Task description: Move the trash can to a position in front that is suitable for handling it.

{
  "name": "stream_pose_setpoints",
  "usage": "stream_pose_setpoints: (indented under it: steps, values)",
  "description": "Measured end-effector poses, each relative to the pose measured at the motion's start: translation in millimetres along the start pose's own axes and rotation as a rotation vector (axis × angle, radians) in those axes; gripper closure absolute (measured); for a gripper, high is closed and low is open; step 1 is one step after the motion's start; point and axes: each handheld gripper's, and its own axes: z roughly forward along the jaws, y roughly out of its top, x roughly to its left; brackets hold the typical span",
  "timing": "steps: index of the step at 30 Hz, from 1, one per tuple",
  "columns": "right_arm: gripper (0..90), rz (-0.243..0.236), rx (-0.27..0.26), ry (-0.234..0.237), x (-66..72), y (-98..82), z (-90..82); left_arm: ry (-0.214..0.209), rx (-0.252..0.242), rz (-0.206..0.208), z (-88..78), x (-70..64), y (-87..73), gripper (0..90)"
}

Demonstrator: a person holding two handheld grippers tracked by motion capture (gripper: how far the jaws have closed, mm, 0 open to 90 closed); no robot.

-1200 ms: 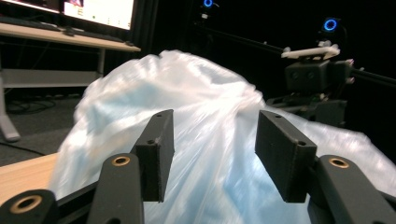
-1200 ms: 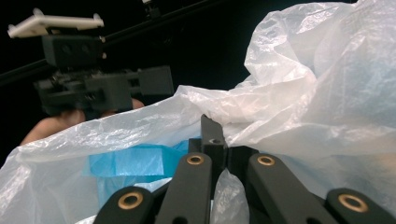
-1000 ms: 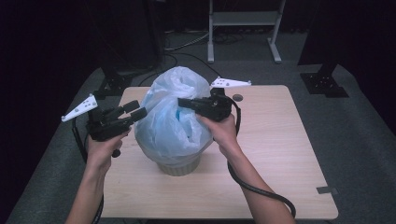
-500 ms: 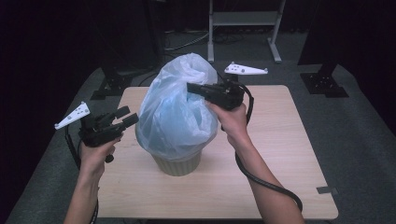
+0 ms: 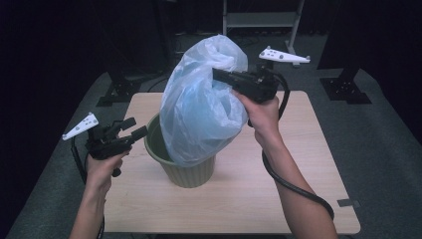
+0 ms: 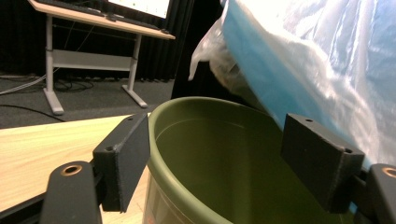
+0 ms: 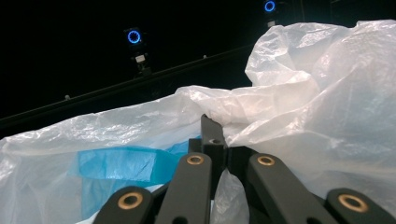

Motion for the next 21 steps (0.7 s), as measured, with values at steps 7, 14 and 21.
stream_pose_setpoints:
  steps: [7, 14, 21]
  values:
    - [89.5, 0.010, -0.013, -0.039, -6.5, 3.2, -10.5, 0.003, 0.010, 0.004, -0.5, 0.1, -1.3, 22.9]
    - [89.5, 0.018, -0.023, -0.067, -14.1, 4.1, -20.0, 0.006, 0.014, 0.004, -1.0, 1.5, -2.5, 22.9]
    - [89.4, 0.009, -0.042, -0.099, -18.3, 9.5, -34.4, 0.009, 0.019, -0.003, -2.1, 3.8, -6.8, 22.5]
